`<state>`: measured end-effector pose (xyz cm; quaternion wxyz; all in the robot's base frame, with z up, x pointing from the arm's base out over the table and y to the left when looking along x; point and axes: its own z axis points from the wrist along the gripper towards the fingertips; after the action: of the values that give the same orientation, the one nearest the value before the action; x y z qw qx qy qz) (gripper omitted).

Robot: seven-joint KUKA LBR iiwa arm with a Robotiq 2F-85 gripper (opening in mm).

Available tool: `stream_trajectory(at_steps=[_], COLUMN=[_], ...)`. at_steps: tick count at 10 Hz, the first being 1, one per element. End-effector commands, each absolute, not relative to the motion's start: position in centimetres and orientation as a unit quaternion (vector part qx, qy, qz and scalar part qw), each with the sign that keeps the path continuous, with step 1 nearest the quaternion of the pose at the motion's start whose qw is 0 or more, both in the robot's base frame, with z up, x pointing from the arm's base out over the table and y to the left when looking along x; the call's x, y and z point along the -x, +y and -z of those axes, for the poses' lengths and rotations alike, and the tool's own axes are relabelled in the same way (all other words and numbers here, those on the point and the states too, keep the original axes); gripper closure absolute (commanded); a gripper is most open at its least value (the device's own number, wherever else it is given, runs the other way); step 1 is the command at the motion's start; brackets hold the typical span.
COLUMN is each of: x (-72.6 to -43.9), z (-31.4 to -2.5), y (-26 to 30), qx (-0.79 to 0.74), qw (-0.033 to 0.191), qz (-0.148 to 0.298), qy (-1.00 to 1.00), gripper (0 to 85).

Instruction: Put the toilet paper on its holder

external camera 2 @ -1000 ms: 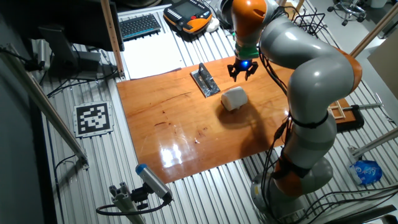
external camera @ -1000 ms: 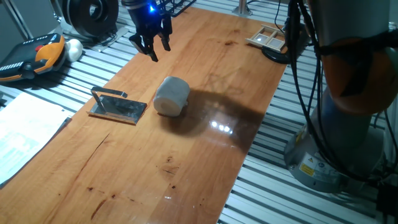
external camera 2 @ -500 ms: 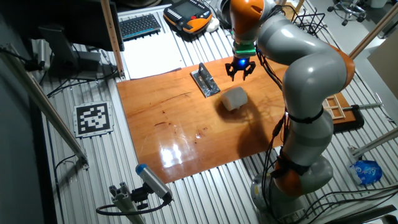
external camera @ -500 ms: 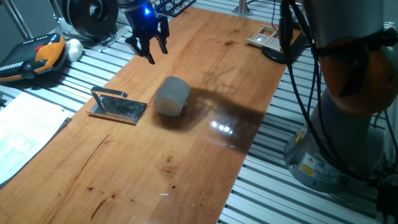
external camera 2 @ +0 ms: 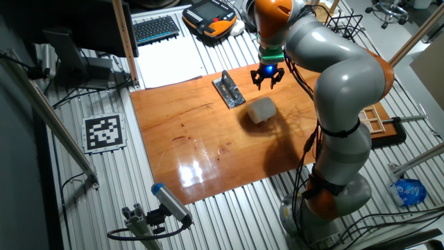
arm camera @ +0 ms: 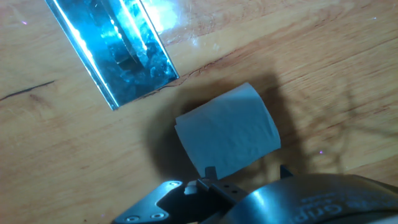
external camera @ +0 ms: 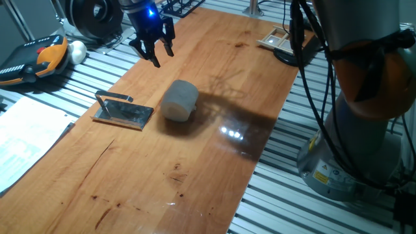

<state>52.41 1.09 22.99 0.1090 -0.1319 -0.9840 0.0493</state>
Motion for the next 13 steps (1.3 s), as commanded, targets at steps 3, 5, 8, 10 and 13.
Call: stream_trajectory(at_steps=[3, 5, 8, 10, 13], x=[-52.39, -52.38, -52.32, -52.34, -52.36], z=[-23.02, -23.07, -23.13, -23.15, -23.18], y=[1.15, 1.35, 1.34, 1.26, 1.22], qx=[0.129, 0.129, 0.129, 0.129, 0.129], qw=[0.105, 0.104, 0.103, 0.104, 0.104], qz=[-0.055, -0.056, -0.059, -0.059, -0.059], qy=[-0.985, -0.985, -0.984, -0.984, -0.984], gripper=[34.0, 34.0, 34.0, 34.0, 34.0])
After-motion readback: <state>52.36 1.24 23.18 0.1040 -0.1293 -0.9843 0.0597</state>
